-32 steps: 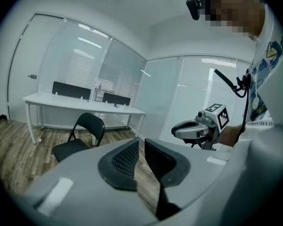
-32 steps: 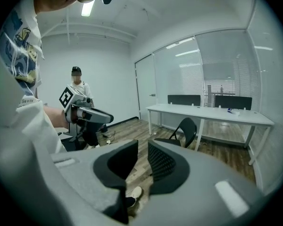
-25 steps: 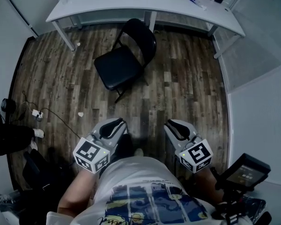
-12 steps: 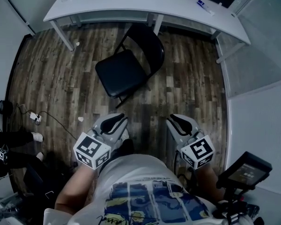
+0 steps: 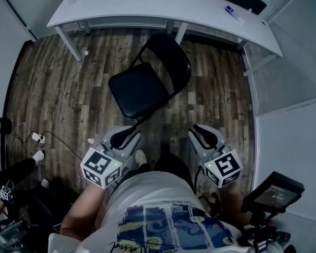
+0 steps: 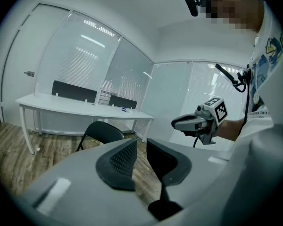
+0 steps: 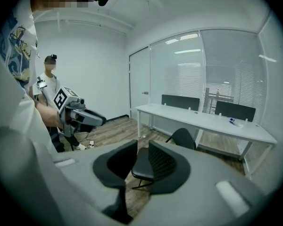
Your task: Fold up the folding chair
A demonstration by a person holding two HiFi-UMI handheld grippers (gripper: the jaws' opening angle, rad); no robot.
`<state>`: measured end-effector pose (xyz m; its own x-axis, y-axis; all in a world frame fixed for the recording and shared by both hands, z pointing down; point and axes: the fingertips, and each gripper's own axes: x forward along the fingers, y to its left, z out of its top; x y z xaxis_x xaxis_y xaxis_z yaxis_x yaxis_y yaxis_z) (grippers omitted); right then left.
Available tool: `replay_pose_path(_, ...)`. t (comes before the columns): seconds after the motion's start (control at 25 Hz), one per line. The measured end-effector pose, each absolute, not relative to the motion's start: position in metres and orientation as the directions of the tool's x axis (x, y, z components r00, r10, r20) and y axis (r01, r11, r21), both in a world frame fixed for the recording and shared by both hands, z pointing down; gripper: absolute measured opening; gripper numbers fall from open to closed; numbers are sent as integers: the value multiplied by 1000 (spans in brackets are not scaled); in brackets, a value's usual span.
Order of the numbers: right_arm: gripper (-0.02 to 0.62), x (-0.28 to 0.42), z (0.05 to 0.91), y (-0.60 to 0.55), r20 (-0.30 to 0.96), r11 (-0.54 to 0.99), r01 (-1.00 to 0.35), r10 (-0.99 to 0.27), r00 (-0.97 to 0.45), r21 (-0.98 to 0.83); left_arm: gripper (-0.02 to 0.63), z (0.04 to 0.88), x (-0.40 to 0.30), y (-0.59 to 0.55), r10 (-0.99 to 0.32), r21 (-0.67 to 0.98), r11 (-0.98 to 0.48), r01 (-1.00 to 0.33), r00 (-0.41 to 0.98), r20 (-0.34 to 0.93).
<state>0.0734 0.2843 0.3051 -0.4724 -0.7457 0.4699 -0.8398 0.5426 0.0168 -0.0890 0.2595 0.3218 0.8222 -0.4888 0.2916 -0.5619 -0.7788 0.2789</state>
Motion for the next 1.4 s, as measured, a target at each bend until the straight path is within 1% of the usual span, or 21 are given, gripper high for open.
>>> replay_pose_path(0.28,66,79,311,256,491,538,-842,-741,-459,26,75,332,-101,237,-518,294,-750,-592,803,296)
replay_pose_path(0.8,86,103,322,155,504,594,-804,-700,-505,19,100,349,-95,169,-592,299,-676,-673,738,324)
replay_pose_path(1.08,92,131,370,69,560,620,-785,-645,-520,-15,112,396,-82,101,-610,318,-607,-728,684,401)
replay_pose_path(1.4,97,146,395,46,631,603,-798,-623,-462,11,133,411,-100,99,-638,337,-558,-758,652,410)
